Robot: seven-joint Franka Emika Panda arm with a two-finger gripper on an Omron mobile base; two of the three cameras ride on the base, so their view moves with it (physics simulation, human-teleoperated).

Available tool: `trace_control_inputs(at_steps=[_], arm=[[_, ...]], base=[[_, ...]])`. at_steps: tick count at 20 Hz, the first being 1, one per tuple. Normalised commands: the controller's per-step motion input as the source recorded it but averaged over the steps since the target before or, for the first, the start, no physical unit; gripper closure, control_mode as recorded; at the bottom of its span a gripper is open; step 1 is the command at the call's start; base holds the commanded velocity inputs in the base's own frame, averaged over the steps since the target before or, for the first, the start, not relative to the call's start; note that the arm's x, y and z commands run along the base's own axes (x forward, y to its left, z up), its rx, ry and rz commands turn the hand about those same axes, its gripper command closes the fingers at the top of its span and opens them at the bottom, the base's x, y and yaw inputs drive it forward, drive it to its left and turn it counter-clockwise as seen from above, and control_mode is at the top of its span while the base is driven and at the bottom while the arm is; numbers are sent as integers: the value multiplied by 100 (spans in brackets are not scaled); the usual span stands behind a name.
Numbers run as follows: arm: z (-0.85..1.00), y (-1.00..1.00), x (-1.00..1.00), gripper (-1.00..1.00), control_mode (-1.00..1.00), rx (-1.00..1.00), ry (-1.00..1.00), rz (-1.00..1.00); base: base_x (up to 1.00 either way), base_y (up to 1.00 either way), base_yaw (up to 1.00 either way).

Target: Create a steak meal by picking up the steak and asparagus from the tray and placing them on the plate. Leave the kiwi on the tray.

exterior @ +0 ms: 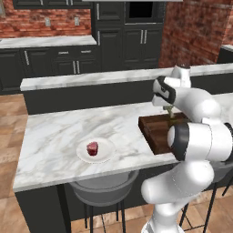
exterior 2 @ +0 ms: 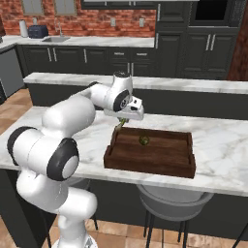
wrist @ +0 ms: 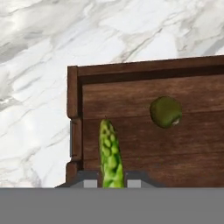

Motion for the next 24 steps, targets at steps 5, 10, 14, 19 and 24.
trace_control_inputs(at_steps=[5,10,14,19,24], arm=[[0,99,-36,100,-100,13,0,-2],[-10,100,-29,100,-100,9,9,0],[-32,100,-6,100,-100,4,17,0],[-57,100,0,100,-100,1,10,0],[-52,100,6,100,-100,0,6,0]], base=[[0,0,0],[0,0,0],[0,0,0],[0,0,0],[0,0,0]])
